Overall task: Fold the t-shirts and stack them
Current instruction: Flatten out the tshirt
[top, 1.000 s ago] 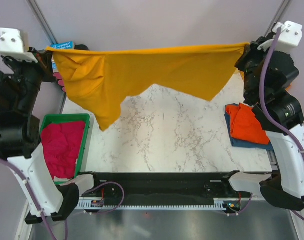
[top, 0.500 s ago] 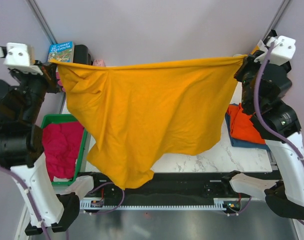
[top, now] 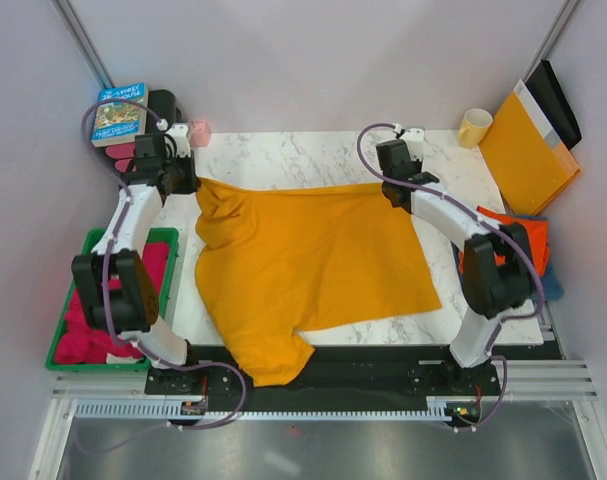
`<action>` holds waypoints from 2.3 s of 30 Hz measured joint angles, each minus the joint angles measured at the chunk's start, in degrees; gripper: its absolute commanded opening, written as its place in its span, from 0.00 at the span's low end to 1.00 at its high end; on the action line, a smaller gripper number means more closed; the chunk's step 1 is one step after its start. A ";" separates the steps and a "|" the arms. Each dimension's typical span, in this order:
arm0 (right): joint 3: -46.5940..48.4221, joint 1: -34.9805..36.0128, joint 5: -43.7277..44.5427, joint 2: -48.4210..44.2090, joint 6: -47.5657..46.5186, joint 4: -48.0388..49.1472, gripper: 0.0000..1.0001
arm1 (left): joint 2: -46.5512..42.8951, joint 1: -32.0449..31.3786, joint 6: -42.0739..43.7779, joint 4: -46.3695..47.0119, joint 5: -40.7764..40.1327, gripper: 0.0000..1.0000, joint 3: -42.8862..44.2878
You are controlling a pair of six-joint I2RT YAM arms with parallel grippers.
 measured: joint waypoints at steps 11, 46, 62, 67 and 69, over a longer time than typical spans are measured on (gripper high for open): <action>19.45 -4.17 -2.34 24.33 0.07 3.41 0.00 | 22.03 -2.67 1.57 7.54 -3.15 0.02 15.10; 32.92 -9.33 -10.25 26.34 3.04 -0.72 0.00 | 36.48 -9.92 1.88 -2.34 -13.44 0.02 48.24; 9.53 -0.61 -2.84 -43.50 -5.22 -1.62 0.00 | -40.24 -9.97 -1.62 -9.46 -9.27 0.02 17.84; 11.80 0.20 -2.56 -45.33 -6.71 -6.27 0.00 | -41.72 -9.99 -1.03 -17.00 -10.08 0.02 26.27; 13.90 0.61 -2.60 -45.16 -7.10 -7.15 0.00 | -41.42 -10.03 -0.81 -18.91 -10.75 0.02 29.46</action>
